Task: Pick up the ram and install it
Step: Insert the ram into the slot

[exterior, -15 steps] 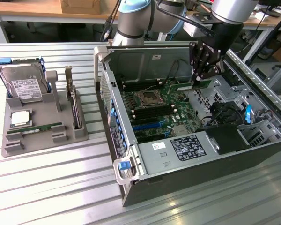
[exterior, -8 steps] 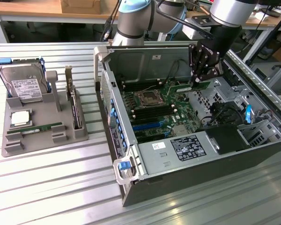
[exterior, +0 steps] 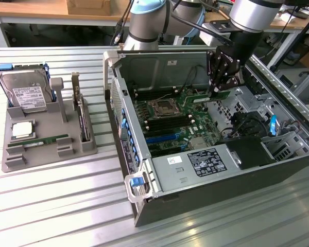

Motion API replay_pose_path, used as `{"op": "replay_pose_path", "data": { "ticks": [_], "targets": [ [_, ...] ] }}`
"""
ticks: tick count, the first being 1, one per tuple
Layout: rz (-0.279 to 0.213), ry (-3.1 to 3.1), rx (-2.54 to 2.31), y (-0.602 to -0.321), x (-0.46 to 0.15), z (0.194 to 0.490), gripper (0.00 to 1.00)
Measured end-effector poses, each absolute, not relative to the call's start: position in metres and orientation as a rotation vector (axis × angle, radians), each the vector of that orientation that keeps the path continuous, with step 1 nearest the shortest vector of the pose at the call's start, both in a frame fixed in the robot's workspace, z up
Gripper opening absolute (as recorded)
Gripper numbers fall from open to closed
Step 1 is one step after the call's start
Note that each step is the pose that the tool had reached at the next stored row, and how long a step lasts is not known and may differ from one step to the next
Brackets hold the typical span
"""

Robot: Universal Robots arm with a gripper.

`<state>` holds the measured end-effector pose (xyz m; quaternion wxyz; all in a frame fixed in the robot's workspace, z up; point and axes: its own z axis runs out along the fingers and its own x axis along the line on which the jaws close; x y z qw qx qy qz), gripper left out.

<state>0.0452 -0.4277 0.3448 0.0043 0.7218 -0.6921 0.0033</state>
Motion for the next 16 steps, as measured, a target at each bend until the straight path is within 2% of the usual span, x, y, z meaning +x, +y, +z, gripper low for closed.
{"op": "replay_pose_path", "data": {
  "ticks": [16],
  "targets": [
    [0.01,-2.168,2.261,-0.4278,0.0453,0.3352,0.12]
  ]
}}
